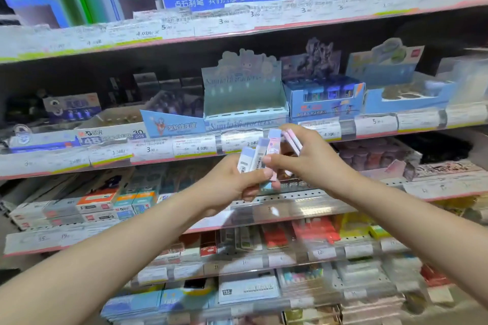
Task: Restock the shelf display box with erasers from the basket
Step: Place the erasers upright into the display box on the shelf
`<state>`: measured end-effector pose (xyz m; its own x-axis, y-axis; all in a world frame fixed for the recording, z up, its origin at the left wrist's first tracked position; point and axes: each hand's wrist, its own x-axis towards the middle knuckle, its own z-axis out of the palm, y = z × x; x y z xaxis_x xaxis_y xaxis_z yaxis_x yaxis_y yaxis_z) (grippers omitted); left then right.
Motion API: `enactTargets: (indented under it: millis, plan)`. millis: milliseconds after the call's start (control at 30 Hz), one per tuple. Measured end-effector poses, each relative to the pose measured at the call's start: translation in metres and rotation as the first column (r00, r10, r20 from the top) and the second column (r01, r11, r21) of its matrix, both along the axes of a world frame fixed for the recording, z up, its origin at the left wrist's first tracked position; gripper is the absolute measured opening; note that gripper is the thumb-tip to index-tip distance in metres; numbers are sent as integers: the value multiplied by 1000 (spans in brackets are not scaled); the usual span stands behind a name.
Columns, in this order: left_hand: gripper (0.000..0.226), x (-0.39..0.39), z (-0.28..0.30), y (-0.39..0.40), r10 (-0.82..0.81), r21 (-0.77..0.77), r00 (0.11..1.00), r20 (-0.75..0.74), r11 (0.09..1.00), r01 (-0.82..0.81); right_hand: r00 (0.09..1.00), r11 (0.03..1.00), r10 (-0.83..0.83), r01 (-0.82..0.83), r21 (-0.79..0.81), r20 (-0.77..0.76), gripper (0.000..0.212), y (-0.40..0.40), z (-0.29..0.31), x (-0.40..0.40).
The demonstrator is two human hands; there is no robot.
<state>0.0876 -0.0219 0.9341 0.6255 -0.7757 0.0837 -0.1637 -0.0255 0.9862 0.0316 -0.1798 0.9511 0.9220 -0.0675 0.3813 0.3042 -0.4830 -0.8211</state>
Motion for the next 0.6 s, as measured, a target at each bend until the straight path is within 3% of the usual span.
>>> enactTargets:
  millis: [200,300,433,600]
  plan:
    - [13,18,28,-25,144,50,974,173,987,-155,991,990,-5,23,-137,131,21,-32,31,26]
    - [13,30,37,-28,187,123,901,393,960,-253,982,985,27,6,-171,189,23,-47,45,45]
    - [29,50,41,-15,218,115,586,781,871,-478,964,965,97,-29,-262,249,46,-64,60,68]
    - [21,74,61,7,75,105,268,961,794,-599,952,922,167,-59,-383,257,40,-56,70,100]
